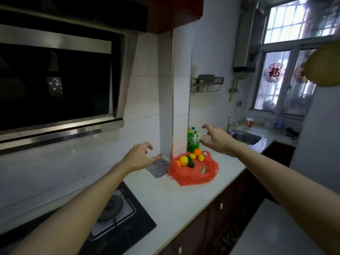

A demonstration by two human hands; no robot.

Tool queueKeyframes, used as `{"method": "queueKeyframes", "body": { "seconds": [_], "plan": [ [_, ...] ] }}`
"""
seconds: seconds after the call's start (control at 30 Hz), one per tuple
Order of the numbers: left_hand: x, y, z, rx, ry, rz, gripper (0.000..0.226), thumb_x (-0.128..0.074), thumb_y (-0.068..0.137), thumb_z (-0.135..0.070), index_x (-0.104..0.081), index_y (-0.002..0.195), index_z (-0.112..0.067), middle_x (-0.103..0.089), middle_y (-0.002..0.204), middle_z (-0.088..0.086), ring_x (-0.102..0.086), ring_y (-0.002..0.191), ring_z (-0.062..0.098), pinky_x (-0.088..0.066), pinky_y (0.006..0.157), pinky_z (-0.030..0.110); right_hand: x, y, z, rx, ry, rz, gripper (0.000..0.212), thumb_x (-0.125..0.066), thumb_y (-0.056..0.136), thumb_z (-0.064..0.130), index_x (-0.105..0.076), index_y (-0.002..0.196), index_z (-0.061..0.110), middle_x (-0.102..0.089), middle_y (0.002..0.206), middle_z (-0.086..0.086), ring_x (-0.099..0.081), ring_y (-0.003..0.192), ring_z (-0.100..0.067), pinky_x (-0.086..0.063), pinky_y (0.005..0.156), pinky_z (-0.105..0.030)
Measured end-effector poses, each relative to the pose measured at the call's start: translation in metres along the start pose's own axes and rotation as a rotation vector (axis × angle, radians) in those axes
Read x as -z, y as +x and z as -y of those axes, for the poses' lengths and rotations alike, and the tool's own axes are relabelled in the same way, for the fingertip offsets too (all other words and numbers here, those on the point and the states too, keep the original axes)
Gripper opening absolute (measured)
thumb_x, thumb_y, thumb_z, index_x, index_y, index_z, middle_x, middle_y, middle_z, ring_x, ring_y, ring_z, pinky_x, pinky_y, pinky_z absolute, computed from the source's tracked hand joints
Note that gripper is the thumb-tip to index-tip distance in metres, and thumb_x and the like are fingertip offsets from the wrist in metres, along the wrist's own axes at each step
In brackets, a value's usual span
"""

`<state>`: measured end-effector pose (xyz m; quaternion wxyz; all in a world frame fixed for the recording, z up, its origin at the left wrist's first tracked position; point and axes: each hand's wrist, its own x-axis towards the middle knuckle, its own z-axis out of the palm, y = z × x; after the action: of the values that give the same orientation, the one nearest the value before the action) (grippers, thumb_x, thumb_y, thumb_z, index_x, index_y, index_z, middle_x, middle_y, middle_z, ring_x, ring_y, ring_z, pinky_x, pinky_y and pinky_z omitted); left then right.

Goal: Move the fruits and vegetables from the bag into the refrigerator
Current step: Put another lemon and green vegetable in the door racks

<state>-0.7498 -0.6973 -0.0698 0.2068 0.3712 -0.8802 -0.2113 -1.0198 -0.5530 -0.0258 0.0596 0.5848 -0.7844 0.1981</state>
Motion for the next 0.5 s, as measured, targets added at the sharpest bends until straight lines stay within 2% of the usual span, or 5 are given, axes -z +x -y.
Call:
{"method": "queueKeyframes", "body": {
  "seconds": [0.3,0.5],
  "plan": [
    [-0.052,0.088,-0.01,-0.055,-0.065,0.061,0.059,-0.068,0.079,-0.053,-0.054,0.124,-0.017,-0.062,0.115,0.008,-0.059,0.095,0.019,-0.052,0.078,0.031,-0.018,0.014,-0.058,-0.095,-0.05,0.046,0.059,-0.058,0.091,0.038,-0.034,0.141,0.015,-0.046,0.138,-0.014,-0.055,0.115,-0.026,-0.044,0.094,-0.036],
    [-0.078,0.138,-0.013,-0.114,-0.076,0.077,0.057,-0.069,0.079,-0.051,-0.053,0.123,-0.017,-0.06,0.11,0.005,-0.059,0.094,0.019,-0.053,0.081,0.034,-0.026,0.042,-0.094,-0.173,-0.087,0.054,0.057,-0.057,0.092,0.039,-0.035,0.14,0.016,-0.05,0.13,-0.014,-0.052,0.115,-0.03,-0.042,0.093,-0.036]
  ]
}}
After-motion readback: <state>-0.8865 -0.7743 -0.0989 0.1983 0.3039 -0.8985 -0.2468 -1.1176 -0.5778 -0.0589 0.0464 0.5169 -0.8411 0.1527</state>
